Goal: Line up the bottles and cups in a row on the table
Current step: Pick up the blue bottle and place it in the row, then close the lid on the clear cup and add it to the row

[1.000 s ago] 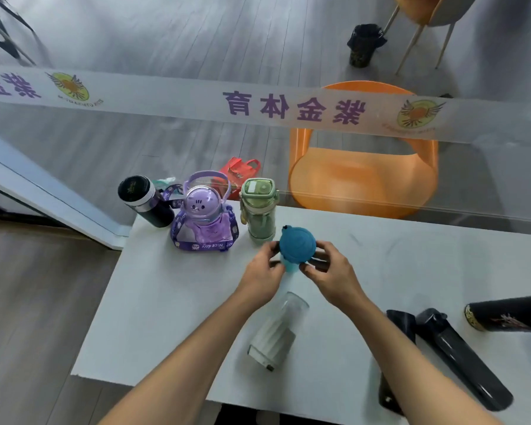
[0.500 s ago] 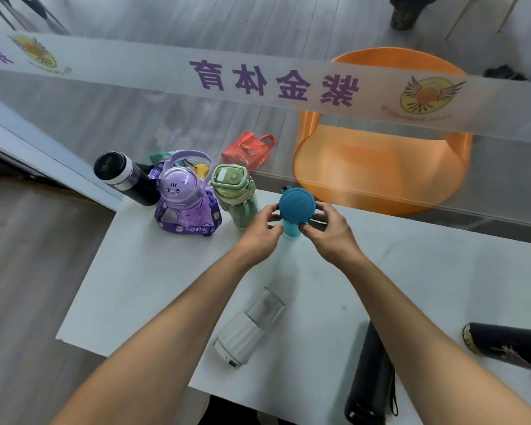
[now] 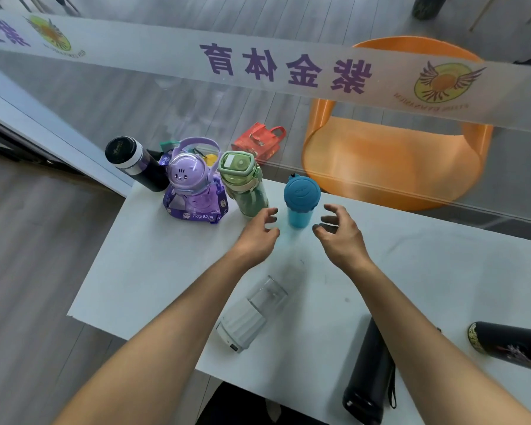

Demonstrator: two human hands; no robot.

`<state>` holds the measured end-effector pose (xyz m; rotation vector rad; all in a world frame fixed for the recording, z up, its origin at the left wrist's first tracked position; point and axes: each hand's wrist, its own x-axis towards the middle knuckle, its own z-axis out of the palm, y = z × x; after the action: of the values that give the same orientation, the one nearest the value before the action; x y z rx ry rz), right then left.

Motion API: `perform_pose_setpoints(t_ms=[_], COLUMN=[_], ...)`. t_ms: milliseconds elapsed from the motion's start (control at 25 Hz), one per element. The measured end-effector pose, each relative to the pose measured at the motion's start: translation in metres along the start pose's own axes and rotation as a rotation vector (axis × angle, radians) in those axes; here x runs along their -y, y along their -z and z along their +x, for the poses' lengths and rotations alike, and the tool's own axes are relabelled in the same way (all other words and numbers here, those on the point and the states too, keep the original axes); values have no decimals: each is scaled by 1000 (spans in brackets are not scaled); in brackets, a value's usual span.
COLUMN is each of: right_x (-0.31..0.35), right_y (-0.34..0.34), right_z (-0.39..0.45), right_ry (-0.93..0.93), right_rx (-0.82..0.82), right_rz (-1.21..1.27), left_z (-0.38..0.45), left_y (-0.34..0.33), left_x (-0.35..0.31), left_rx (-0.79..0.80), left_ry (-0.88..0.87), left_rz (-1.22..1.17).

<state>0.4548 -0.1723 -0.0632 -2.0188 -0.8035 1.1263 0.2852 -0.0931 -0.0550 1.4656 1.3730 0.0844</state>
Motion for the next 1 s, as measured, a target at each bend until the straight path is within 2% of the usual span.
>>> perform_pose_setpoints(t_ms=[120, 280, 440, 520, 760, 1000], right_x=[-21, -65, -100, -101, -94, -95], right_y=[-17, -64, -106, -122, -142, -132], right_z=[-37, -94, -129, -137, -148, -153], right_ry=[60, 247, 496, 492, 387, 419], right_rx=[16, 200, 189, 215, 168, 104], right_rz=[-77, -264, -753, -914, -936, -878], left_z=[-29, -69, -94, -99, -102, -108], left_y=[5, 14, 17, 14, 7, 9], left_x=[48, 127, 169, 179, 191, 168], left_rx=[-37, -16, 36, 62, 74, 82], left_ry=[-1, 60, 156, 178, 168, 89], left_rz=[120, 209, 112, 61, -205, -161])
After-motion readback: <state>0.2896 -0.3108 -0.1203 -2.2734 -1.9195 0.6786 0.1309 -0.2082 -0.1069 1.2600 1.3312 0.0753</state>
